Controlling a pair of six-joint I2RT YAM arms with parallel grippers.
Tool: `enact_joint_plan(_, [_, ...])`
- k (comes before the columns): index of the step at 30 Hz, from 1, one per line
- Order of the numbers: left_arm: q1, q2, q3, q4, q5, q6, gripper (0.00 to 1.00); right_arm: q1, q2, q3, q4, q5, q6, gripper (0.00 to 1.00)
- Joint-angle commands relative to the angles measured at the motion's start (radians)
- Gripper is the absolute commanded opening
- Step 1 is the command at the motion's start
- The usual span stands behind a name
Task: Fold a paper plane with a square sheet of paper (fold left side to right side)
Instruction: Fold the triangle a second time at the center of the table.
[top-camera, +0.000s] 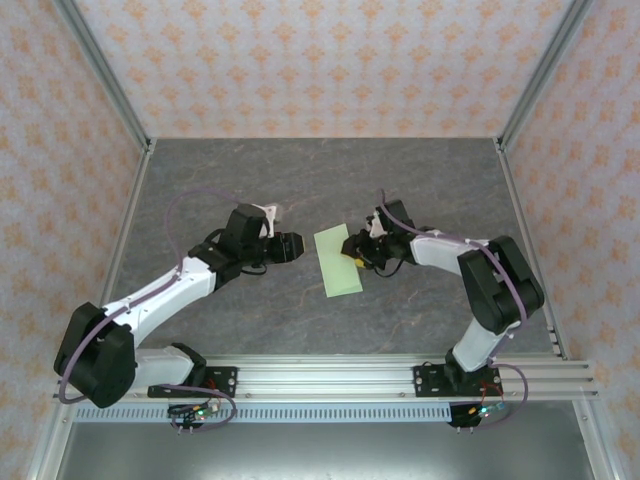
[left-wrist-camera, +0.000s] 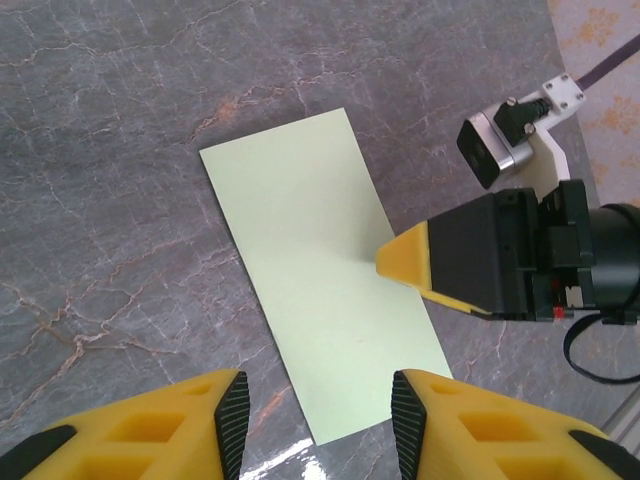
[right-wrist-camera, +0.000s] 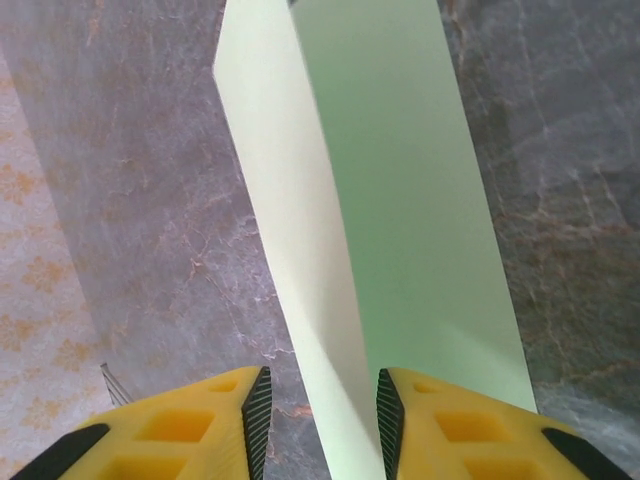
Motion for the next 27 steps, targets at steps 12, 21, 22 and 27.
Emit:
enact_joint_plan(12, [-0.021,-0.115,-0.008,-0.058,-0.005,0.128,0.46,-0.019,-0.006,0.072,-0.028,-0.019,0.051,0.0])
enact_joint_plan(21, [-0.061,-0.151,-0.003,-0.096,-0.026,0.181,0.48,-0.021,-0.118,0.05,-0.05,0.043,0.111,0.01])
enact_joint_plan(22, [-0.061,-0.151,-0.005,-0.094,-0.026,0.179,0.48,-0.02,-0.125,0.044,-0.048,0.046,0.114,0.01])
enact_joint_plan(27, [-0.065,-0.146,-0.008,-0.075,-0.012,0.186,0.49,-0.021,-0.111,0.025,-0.033,0.044,0.122,0.01])
